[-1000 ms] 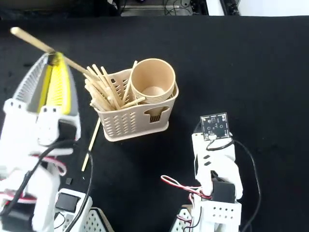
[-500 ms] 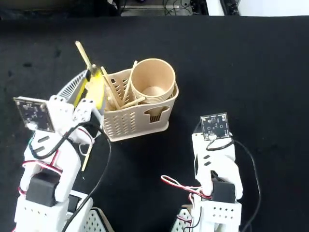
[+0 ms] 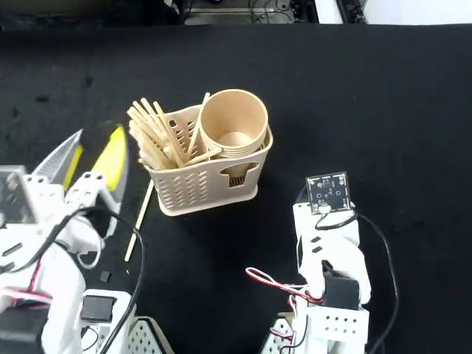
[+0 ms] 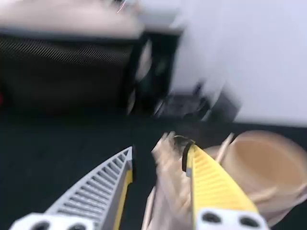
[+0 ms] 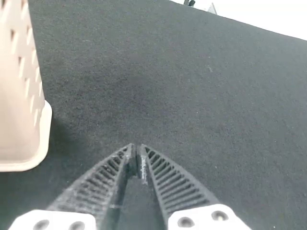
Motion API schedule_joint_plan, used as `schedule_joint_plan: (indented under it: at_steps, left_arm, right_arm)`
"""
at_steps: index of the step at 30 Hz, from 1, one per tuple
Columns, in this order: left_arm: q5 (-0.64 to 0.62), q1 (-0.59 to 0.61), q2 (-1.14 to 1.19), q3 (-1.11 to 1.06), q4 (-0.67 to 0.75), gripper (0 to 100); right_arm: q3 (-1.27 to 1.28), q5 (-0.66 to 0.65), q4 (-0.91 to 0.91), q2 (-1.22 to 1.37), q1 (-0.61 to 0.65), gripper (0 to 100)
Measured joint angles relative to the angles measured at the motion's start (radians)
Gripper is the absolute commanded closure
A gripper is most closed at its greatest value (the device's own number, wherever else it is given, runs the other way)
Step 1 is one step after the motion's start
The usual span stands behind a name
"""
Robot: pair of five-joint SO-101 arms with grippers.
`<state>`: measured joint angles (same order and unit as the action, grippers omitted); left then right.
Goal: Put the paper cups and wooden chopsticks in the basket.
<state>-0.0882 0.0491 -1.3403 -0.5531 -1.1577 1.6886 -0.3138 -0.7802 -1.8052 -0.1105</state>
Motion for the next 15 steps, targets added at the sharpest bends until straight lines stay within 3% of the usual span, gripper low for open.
schedule_joint_plan:
  at_steps: [6, 11, 15]
  left_arm:
    - [0.135, 0.141, 0.157, -0.141, -0.107, 81]
    - [0.146, 0.227, 0.358, -0.374, 0.044, 81]
    - [0.054, 0.227, 0.525, -0.497, 0.203, 81]
  right_arm:
    - [0.000, 0.000, 0.000, 0.000, 0.000, 97.7]
    - [0.000, 0.000, 0.000, 0.000, 0.000, 97.7]
    - [0.000, 0.000, -0.002, 0.000, 0.000, 97.7]
